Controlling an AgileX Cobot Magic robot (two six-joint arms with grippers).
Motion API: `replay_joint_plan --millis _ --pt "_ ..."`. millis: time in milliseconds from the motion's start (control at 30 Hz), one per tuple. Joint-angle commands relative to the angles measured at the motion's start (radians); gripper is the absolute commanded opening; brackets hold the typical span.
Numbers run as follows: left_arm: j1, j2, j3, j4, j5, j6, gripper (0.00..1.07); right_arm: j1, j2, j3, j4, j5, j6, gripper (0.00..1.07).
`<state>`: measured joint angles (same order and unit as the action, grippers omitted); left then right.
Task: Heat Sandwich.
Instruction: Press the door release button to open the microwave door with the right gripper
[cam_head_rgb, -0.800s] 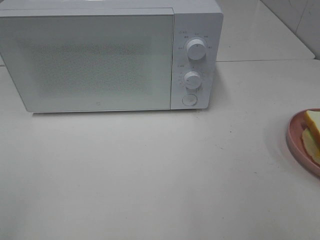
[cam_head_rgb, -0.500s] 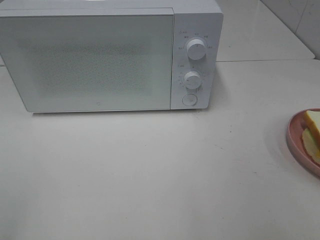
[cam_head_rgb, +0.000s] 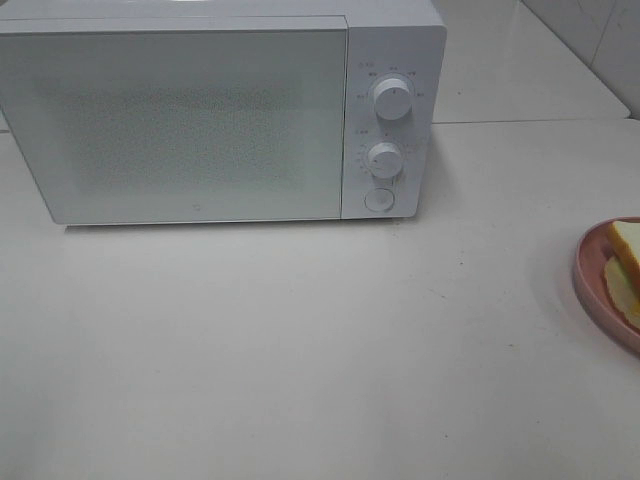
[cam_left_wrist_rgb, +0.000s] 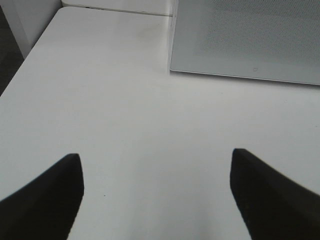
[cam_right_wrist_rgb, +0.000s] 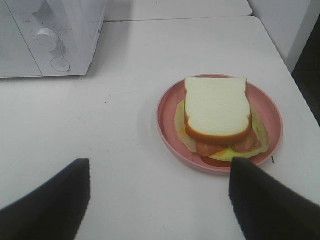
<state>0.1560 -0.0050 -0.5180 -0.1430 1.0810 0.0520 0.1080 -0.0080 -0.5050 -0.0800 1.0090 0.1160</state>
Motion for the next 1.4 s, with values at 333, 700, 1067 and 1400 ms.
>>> replay_joint_plan --millis 333,700,1067,1400 --pt "-0.004 -0.012 0.004 -0.008 -0.014 -0.001 0.76 0.003 -0.023 0.003 -0.001 -0.009 -0.014 0.75" --pt "-0.004 -0.012 0.004 -0.008 -0.014 -0.001 0.76 0.003 -0.023 0.003 0.0 -0.009 -0.014 0.75" --pt "-0.004 -0.012 0.004 -0.008 -0.014 -0.001 0.76 0.003 -0.023 0.003 0.001 -0.01 -0.014 0.75" --pt "-0.004 -0.012 0.004 -0.008 -0.014 -0.001 0.76 0.003 -0.023 -0.022 -0.003 -0.124 -0.037 0.75"
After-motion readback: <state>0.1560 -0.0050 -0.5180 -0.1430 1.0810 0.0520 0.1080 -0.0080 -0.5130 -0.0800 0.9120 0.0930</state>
